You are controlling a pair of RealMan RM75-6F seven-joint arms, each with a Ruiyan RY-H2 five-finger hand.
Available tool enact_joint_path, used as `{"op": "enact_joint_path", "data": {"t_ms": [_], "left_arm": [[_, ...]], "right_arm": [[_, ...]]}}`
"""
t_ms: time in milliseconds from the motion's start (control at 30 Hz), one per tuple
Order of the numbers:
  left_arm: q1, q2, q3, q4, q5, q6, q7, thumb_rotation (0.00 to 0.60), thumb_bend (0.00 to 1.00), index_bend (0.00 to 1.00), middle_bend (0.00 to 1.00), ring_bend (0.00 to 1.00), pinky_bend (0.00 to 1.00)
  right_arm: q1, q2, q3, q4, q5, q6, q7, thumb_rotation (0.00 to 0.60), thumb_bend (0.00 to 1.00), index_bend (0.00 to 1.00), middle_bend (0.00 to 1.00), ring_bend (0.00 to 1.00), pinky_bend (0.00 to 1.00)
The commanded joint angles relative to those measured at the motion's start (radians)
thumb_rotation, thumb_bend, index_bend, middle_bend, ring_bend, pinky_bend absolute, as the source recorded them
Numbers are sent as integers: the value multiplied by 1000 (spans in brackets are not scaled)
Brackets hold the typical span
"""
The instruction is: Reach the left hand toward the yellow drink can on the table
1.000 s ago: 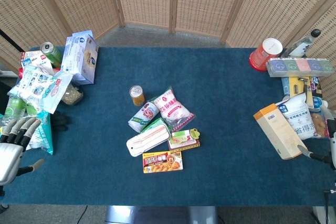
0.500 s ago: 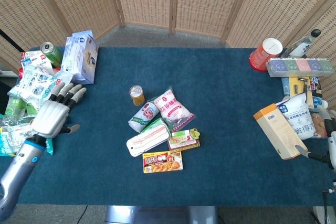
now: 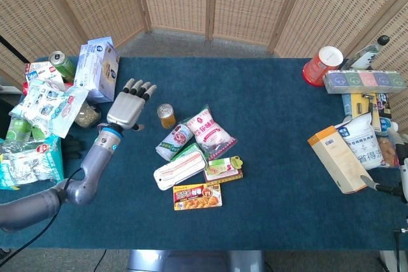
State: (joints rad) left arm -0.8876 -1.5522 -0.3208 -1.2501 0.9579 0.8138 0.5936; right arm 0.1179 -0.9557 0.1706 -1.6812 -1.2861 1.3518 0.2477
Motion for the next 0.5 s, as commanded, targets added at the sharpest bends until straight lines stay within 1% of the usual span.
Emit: {"op": "enact_joint_path", "data": {"t_ms": [33,333,400,433,500], "left_arm": [[-61,-60,-9,47,-61,-35,31,600,0,0,0,0,0],[-149,-154,16,150,-142,-59,78,600,0,0,0,0,0],[-166,-174,23,184,-159,-65,91,600,0,30,0,0,8],[-173,-181,21,196,-176,-76,90,600,0,80,0,6,61],[-192,-198,22,224,-206,-94,98,600,0,202,94,125,226]], "right_arm": [[2,-2,2,4,4,-4,2,600,0,0,0,0,0],[5,-7,3,13,9,-19,16,600,0,0,0,0,0],[5,-7,4,15,9,-20,19,600,0,0,0,0,0],[5,-7,4,16,9,-20,21,600,0,0,0,0,0],[5,-7,4,17,7,-20,24,600,0,0,0,0,0]]}}
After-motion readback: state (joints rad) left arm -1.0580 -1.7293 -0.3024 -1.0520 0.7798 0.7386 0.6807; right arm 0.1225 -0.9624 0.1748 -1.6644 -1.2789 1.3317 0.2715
